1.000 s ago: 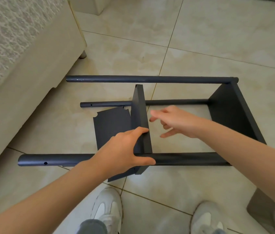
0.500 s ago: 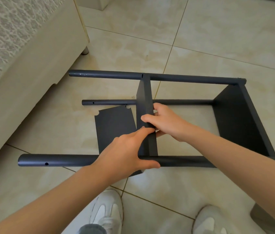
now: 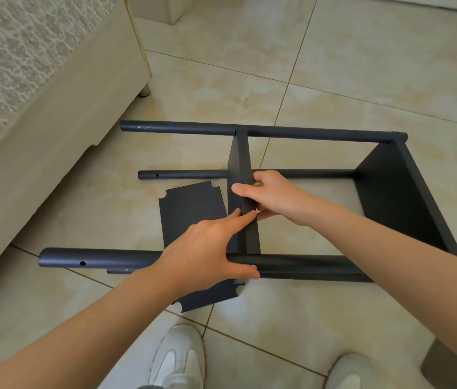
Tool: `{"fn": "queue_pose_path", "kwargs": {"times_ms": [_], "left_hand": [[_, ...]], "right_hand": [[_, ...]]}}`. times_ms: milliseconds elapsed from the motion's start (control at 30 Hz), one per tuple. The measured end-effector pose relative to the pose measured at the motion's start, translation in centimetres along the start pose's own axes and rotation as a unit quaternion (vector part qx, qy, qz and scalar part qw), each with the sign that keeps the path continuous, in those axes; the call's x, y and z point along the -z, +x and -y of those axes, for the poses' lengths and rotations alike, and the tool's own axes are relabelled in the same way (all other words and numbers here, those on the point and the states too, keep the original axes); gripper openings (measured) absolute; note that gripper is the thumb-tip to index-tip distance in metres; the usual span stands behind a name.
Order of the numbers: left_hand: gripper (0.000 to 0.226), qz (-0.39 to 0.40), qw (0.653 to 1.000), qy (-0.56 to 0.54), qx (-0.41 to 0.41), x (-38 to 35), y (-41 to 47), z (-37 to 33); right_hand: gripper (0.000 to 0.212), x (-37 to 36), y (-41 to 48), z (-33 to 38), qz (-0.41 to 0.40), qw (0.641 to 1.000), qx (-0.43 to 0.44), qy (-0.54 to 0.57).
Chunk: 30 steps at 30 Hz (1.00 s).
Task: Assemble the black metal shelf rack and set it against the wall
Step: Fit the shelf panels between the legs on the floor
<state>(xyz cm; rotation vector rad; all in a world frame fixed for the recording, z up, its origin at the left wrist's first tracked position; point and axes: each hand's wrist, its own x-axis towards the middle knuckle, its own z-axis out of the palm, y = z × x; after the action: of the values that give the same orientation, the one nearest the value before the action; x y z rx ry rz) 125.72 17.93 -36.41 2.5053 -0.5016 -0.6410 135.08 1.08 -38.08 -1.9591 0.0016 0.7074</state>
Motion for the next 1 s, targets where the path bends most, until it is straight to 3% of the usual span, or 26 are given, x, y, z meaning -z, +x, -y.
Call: {"fn": "queue_pose_path", "kwargs": {"times_ms": [100,267,400,500,733,1000], "left_hand": [[0.104,0.007,1.0,-0.021,0.003,0.1,0.1,0.2],[0.104,0.003,0.999,-0.034,-0.005,0.0,0.0,0.5],[0.103,-0.009,0.999,-0.04,-0.009,-0.1,-0.1,0.8],[0.103,-0.012,0.999,-0.043,-0.01,-0.3,-0.1,0.9],[0.104,-0.004,0.999,-0.051,-0.011,-0.4,0.1,1.1],[0.104,0.004,0.997,-0.075,-0.004,-0.1,0.1,1.5]], "right_hand": [[0.045,1.2,1.0,0.7,-0.047,0.996,-0.019,-0.079],[0.023,4.8,4.1,2.4,-0.191,0.966,0.043,-0.168],[0.059,6.4,6.9,2.9,-0.147,0.959,0.027,-0.239],[0.068,7.0,8.8,2.6,-0.114,0.954,-0.007,-0.277],[0.027,7.9,10.9,2.0,-0.135,0.942,0.002,-0.309],[0.026,7.2,10.3,2.5,-0.131,0.933,0.075,-0.328]]}}
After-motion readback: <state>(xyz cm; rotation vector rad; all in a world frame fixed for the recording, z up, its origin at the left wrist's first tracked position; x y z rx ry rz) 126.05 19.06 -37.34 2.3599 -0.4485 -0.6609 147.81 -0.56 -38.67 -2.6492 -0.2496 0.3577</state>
